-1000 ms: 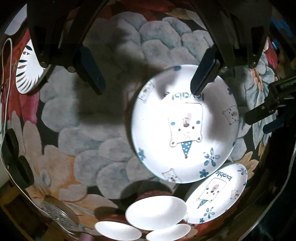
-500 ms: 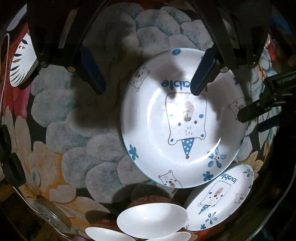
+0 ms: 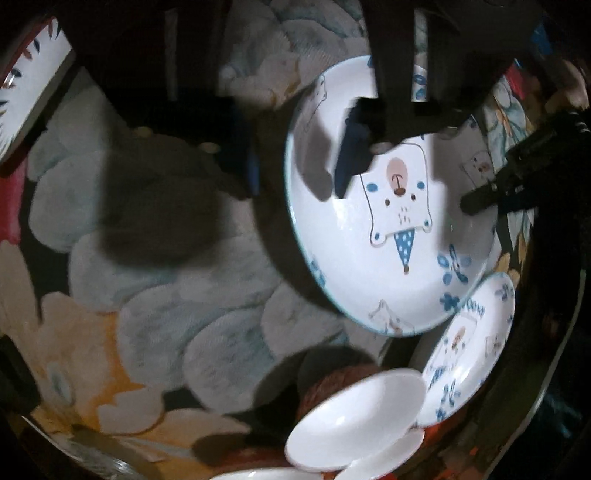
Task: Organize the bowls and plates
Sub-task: 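Grasp the bear plate rim with the left tool while the right tool grips it too, then carry the bear plate with both tools and lower it onto the leaf plate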
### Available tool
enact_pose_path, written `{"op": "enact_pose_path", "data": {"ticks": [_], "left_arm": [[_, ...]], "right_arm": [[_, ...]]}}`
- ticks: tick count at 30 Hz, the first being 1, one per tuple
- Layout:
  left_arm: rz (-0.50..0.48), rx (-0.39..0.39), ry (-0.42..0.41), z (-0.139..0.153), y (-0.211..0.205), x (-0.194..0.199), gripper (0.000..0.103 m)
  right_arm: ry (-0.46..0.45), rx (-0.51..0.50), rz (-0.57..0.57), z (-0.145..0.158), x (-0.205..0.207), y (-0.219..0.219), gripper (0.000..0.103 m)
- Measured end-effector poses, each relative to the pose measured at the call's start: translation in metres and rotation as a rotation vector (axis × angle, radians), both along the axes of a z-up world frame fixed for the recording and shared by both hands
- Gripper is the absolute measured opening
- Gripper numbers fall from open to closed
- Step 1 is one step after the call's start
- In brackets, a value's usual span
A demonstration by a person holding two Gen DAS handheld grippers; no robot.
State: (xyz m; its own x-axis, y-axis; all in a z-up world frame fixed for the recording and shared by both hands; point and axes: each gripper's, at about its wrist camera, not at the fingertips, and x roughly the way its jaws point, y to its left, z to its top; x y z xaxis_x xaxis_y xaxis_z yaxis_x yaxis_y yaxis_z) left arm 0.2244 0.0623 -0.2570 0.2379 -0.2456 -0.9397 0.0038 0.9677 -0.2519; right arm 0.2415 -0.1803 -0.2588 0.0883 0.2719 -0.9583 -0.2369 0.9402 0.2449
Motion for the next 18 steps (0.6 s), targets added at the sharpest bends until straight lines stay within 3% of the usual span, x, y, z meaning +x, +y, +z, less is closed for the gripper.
{"op": "enact_pose_path", "data": {"ticks": [4, 9, 18], "left_arm": [[-0.088, -0.035, 0.032, -0.003, -0.016, 0.011, 0.034], [-0.102, -0.045, 0.037, -0.001, -0.014, 0.011, 0.031], [-0.123, -0.042, 0.012, 0.014, -0.017, -0.007, 0.03]], "right_arm": [[-0.018, -0.006, 0.037, 0.003, -0.003, 0.012, 0.029], [-0.019, 0.008, 0.055, 0.004, -0.004, 0.019, 0.023], [-0.021, 0.033, 0.043, 0.017, -0.016, -0.006, 0.02]]}}
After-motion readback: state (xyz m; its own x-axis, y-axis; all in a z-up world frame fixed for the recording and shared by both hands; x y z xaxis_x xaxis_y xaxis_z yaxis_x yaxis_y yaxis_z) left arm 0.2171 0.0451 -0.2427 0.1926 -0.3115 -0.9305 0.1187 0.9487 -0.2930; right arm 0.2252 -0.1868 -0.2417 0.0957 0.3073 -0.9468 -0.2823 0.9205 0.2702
